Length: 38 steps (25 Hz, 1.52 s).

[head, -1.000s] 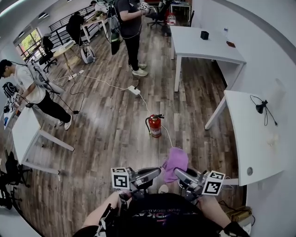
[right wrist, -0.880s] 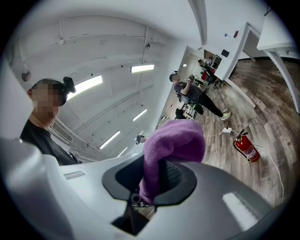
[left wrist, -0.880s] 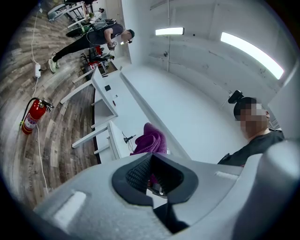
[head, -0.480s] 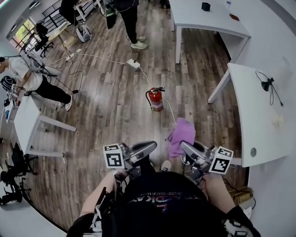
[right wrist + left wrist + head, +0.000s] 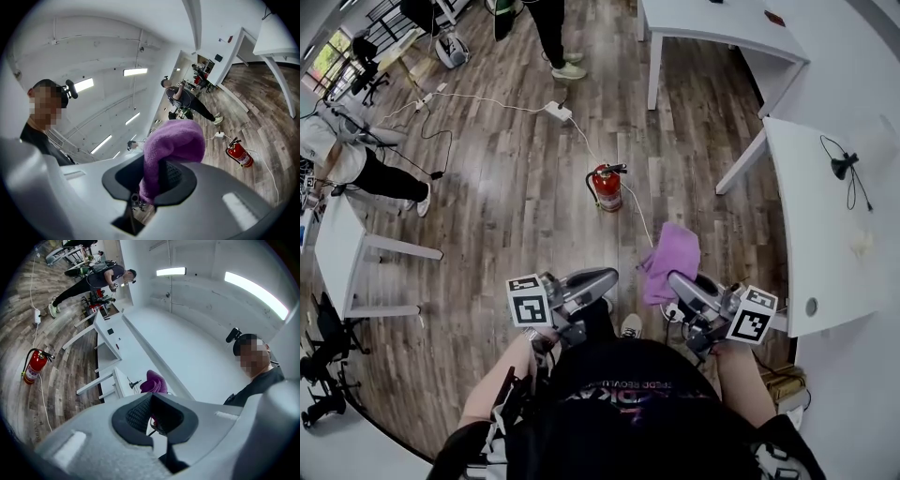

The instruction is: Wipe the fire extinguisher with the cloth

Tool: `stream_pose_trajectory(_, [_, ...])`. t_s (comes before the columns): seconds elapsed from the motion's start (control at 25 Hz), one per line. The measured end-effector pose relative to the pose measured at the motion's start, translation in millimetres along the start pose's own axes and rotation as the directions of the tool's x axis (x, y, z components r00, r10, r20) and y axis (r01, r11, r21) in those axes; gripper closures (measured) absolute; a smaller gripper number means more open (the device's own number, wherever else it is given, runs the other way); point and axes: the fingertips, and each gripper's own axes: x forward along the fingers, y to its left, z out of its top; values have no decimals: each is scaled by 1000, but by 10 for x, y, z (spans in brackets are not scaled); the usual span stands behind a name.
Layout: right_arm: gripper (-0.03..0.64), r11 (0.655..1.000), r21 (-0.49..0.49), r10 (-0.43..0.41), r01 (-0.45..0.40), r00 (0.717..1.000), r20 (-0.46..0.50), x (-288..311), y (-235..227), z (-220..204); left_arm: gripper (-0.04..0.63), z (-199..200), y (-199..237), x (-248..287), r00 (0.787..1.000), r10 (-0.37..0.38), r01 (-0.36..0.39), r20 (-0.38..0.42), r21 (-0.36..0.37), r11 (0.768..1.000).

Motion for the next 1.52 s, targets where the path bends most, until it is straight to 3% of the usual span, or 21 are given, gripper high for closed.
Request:
stream_pose_trajectory(0.68, [549,991,1,-130,131,987,93,1472,-618,750,597,1422,879,-364,995,-63,60,-73,-36,998])
stream_pose_trajectory(0.96, [549,983,-10,-180,182,978,104,1881,-946,966,597,1804,1323,-605,997,-39,37,-71,-37,999])
stream_pose_trajectory(1.24, [549,983,-38,-179,180,983,35,2117,-1356,1274,597,2066,1598,-594,1000,9,-9,-19,13,1000])
stream_pose_trajectory(1.52, [549,990,-77,-127,117,982,-142,2322,-1961,1646,597,2203,1877,-276,994,95,-98,46,68,993])
